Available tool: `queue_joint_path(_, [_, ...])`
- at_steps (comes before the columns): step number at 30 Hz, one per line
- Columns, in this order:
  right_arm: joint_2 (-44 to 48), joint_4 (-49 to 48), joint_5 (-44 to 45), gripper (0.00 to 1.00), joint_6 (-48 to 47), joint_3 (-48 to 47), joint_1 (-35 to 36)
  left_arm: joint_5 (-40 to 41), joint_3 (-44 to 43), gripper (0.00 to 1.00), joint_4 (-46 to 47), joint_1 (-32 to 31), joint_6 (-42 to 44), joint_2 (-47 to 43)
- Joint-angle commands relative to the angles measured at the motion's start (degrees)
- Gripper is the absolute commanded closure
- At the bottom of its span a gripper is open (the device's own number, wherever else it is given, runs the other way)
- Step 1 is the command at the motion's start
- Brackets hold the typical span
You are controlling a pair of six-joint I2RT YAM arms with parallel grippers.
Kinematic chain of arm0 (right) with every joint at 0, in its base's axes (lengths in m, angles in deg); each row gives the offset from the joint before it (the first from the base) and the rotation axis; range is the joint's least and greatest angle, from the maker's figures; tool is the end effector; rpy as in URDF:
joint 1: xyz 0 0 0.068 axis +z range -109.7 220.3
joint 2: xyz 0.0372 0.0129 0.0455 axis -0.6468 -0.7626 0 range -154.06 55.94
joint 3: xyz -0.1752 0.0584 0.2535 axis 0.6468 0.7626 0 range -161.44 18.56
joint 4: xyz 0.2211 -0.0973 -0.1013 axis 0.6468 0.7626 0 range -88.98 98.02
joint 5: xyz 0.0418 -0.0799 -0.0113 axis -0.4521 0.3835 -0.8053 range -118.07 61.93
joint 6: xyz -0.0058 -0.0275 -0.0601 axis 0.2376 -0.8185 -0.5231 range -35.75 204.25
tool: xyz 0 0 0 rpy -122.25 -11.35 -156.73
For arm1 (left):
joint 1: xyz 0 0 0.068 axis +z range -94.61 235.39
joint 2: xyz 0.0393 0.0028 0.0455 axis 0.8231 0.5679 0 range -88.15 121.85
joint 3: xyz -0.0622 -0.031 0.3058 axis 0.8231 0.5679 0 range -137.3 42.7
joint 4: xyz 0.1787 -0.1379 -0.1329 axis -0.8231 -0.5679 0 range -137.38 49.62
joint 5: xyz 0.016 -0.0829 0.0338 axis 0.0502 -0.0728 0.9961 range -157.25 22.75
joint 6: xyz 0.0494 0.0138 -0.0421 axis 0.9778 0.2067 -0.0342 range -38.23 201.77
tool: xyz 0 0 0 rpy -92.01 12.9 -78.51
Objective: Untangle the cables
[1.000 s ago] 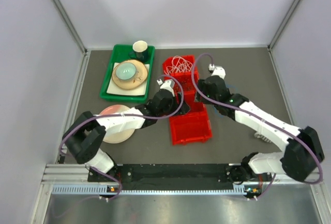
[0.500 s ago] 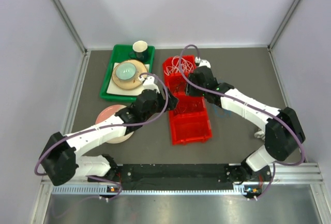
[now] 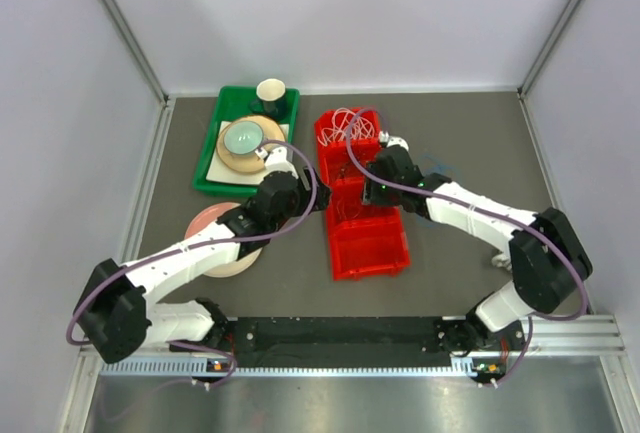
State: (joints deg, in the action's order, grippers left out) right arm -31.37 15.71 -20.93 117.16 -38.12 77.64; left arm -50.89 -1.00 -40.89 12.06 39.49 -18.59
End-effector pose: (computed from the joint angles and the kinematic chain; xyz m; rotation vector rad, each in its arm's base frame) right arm 0.2712 0.1987 0.2561 -0.0312 2.3993 0.4449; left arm 0.2079 -0.1758 0.2918 -0.1652 2.0674 -0.6530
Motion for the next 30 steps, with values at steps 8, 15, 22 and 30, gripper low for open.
queue_joint_path(8, [13.20, 5.95, 9.38, 0.05, -5.04, -7.12, -0.42, -0.36, 0.46, 0.21, 0.95, 1.85, 0.88, -3.11])
queue_joint_path(15, [15.16, 7.80, 12.21, 0.01, -2.85, -2.91, -12.78, -2.82, 0.81, 0.21, 1.66, 2.73, 0.27, -2.24])
queue_joint_path(22, [4.89, 11.31, 9.91, 0.01, -4.52, -1.76, -20.81, -2.65, 2.56, 0.21, 3.32, 2.90, 0.01, -3.46])
queue_joint_path(30, [-6.90, 10.97, 10.26, 0.01, -4.52, -4.04, -20.99, -1.95, 3.10, 0.22, 3.77, 3.16, 0.62, -3.99])
